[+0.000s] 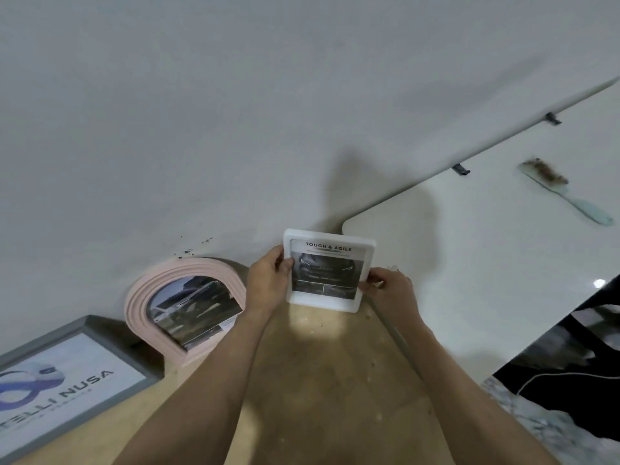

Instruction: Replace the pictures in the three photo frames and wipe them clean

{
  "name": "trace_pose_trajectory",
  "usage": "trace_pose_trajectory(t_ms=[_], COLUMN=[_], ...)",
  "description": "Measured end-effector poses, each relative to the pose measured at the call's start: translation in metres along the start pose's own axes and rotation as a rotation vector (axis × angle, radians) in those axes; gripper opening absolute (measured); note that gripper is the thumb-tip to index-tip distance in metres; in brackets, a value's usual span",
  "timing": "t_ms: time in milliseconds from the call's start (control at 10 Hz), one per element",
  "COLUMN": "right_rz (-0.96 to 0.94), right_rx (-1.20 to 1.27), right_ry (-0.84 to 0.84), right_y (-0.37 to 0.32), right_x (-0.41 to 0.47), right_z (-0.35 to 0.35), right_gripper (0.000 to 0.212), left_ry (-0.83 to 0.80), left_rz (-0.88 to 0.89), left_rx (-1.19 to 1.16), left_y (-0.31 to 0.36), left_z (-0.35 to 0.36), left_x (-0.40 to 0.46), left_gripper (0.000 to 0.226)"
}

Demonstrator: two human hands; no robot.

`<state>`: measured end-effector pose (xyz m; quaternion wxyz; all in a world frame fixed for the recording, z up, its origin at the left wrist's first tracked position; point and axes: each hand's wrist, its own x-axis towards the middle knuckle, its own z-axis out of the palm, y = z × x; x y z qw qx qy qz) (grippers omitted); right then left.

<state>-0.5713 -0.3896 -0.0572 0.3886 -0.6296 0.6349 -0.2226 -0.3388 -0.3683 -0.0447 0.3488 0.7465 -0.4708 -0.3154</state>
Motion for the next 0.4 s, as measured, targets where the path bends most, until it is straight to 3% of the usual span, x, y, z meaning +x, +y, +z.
trace_pose_trajectory(t_ms=[100, 300, 400], right_rz=[0.015, 0.015, 0.072], right_rx=[-0.056, -0.102, 0.045], right_ry=[-0.122, -0.108, -0.023], right_y=[0.002, -0.002, -0.001], right_x=[-0.007, -0.015, -0.027], right_z=[0.0, 0.014, 0.02], right_gripper=[0.019, 0.019, 0.046], left_ry=[0.03, 0.052, 0.117], left_rz=[-0.014, -0.095, -0.112], left_rx=[0.047, -0.016, -0.069], left_y=[-0.011, -0.019, -0.015], left_z=[-0.003, -0.01, -0.01], left_x=[-0.012, -0.032, -0.041], left_gripper=[0.021, 0.031, 0.044])
